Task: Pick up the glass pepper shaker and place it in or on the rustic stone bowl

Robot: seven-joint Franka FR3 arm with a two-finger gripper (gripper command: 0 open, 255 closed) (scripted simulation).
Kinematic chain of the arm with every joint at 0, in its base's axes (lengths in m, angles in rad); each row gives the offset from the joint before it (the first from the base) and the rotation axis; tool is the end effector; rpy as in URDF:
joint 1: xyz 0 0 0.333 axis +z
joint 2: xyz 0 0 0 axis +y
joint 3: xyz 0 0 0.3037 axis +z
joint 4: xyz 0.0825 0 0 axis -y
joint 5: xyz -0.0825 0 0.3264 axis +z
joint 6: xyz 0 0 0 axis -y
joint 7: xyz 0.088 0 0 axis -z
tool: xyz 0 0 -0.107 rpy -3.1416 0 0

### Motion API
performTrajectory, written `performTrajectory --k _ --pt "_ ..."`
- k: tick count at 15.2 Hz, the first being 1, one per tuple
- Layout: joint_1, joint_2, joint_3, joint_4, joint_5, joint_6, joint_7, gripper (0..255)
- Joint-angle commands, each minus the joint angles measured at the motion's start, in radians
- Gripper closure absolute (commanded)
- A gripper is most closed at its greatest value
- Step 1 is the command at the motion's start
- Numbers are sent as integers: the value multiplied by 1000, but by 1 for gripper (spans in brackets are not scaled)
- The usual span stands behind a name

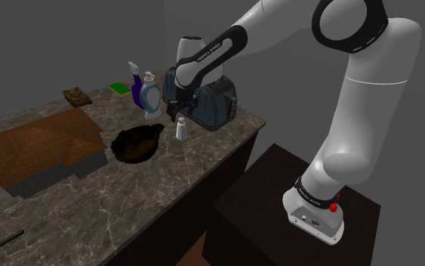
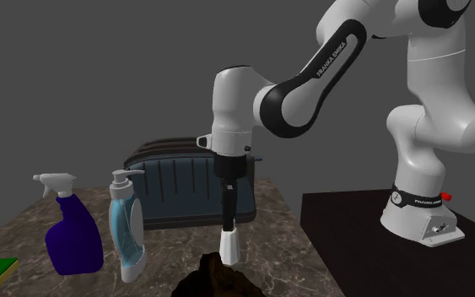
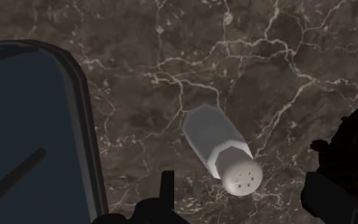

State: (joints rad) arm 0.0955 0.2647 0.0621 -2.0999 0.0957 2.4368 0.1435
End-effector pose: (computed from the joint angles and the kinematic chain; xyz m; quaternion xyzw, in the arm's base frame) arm 0.5357 0.0842 0.3296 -0.9981 0.0296 -0.0296 0.0453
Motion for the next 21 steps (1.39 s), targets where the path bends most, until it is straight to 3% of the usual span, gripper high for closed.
performTrajectory --k 1,10,11,21 --pt "0 19 0 -3 1 23 -2 0" --pt "1 35 1 -4 1 40 -2 0" --pt "1 35 1 -4 1 40 -2 255" --pt "1 26 0 -2 1 29 -2 255"
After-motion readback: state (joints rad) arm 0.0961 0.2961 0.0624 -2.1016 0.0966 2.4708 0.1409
